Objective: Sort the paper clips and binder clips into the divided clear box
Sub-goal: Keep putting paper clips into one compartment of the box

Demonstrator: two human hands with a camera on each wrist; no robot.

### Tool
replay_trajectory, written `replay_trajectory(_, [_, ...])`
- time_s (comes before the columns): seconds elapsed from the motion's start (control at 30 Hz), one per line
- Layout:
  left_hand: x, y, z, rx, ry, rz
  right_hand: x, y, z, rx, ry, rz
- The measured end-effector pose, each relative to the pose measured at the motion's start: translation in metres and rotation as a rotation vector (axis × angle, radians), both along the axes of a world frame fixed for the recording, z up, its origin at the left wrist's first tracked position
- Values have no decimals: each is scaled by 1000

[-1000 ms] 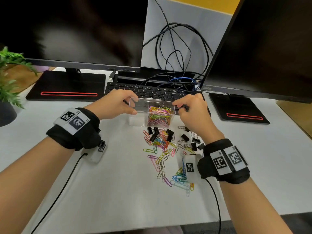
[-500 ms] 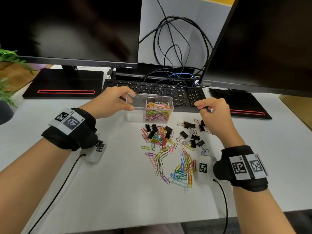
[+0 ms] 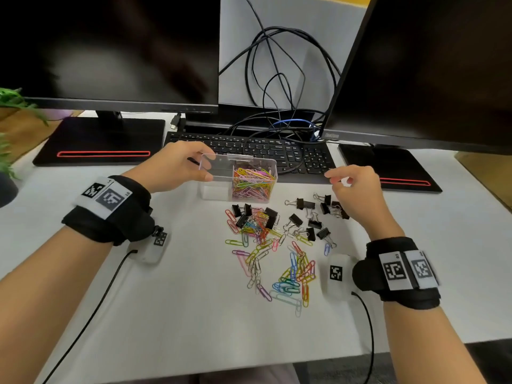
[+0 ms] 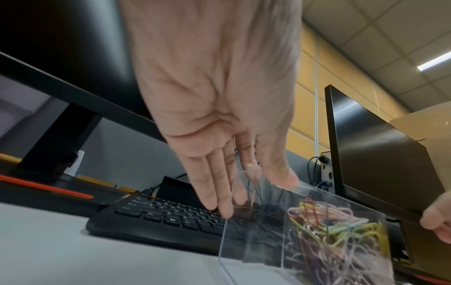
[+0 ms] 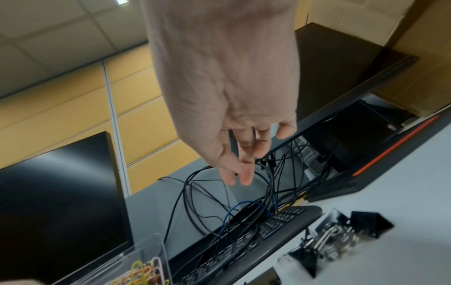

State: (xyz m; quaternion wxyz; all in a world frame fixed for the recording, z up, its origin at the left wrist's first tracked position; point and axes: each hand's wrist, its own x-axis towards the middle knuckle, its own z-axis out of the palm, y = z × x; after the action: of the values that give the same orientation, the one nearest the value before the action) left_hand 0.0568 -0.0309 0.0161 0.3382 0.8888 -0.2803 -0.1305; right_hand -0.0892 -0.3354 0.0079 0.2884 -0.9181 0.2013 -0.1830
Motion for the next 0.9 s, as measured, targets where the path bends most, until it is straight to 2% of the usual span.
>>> replay_trajectory(0.2, [-2,-3,-1,6,-1,12,-2,-24,-10,-65,324,-88])
replay_trajectory(0.3, [-3,-3,-2,1,5,25,-3,-34,-16,-51,423,-122])
replay_trajectory(0.4, [-3,-2,-2,-6,9,31,-6,-38,-22,23,482,-102])
replay_trajectory(0.67, [-3,-3,-2,-11,20,35,-10,-44,-21,51,548,-129])
replay_trajectory(0.9, [-4,-2,-2,-14,25,40,-12,-38,-9,-6,701,-78])
